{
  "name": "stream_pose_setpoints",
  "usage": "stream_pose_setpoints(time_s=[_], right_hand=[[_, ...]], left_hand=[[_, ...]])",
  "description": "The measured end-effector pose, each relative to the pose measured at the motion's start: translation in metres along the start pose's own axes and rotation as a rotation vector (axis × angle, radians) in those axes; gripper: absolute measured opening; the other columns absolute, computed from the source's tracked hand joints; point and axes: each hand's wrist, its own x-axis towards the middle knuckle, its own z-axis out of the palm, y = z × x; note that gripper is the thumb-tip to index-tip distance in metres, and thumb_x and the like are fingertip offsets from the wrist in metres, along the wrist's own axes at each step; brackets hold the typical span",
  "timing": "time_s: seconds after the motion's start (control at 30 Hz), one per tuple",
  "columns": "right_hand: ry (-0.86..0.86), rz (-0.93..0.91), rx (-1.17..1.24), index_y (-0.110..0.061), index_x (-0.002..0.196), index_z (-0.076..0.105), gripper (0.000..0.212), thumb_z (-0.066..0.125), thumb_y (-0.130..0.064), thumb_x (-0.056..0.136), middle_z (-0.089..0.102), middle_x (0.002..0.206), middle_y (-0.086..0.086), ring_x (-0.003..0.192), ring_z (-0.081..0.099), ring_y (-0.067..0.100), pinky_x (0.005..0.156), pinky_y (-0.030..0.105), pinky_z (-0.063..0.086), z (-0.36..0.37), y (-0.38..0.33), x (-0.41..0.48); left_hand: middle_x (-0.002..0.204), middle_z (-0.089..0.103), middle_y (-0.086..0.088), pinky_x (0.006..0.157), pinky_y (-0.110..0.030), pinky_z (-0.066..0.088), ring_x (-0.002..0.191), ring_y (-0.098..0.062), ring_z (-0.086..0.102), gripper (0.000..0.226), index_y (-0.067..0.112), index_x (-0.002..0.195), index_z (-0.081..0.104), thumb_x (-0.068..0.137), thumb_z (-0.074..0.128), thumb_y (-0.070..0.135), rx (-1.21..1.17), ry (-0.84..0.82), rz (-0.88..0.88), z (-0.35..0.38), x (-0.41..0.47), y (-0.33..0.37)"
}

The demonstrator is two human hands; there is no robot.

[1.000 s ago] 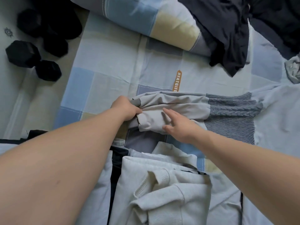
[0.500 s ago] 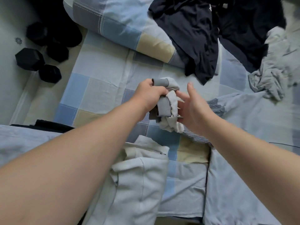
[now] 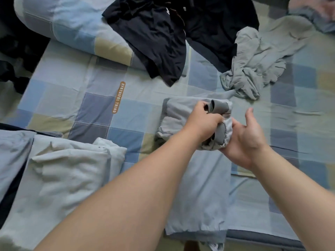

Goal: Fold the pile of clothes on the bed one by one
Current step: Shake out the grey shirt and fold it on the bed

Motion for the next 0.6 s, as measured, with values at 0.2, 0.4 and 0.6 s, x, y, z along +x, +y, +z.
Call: stream_pose_setpoints(time_s=[0.2, 0.4, 0.6], right_hand=[[0.05, -0.004, 0.047, -0.015, 0.14, 0.055, 0.088, 0.01, -0.075, 0.095, 0.067, 0.13, 0.013, 0.118, 0.066, 0.033, 0.092, 0.054, 0.054, -0.149, -0.051, -0.028], [0.125, -0.074, 0.069, -0.011, 0.132, 0.063, 0.088, 0.012, -0.073, 0.096, 0.068, 0.128, 0.013, 0.117, 0.067, 0.032, 0.097, 0.055, 0.049, -0.239, -0.079, -0.035], [0.137, -0.05, -0.048, -0.02, 0.138, 0.057, 0.079, 0.017, -0.074, 0.096, 0.069, 0.128, 0.007, 0.113, 0.069, 0.026, 0.094, 0.046, 0.055, -0.258, -0.079, -0.024]], left_hand=[[0.101, 0.064, -0.003, 0.086, -0.033, 0.051, 0.1, -0.024, 0.063, 0.037, 0.016, 0.12, 0.054, 0.086, 0.066, 0.007, -0.002, -0.001, -0.067, 0.169, -0.002, -0.018], [0.092, 0.063, -0.001, 0.084, -0.032, 0.053, 0.093, -0.023, 0.063, 0.027, 0.018, 0.108, 0.055, 0.088, 0.067, 0.005, 0.005, -0.055, -0.062, 0.265, 0.012, -0.033], [0.099, 0.065, -0.008, 0.085, -0.033, 0.054, 0.092, -0.024, 0.064, 0.036, 0.012, 0.117, 0.057, 0.085, 0.068, 0.001, 0.106, 0.014, -0.027, 0.263, 0.023, -0.047]])
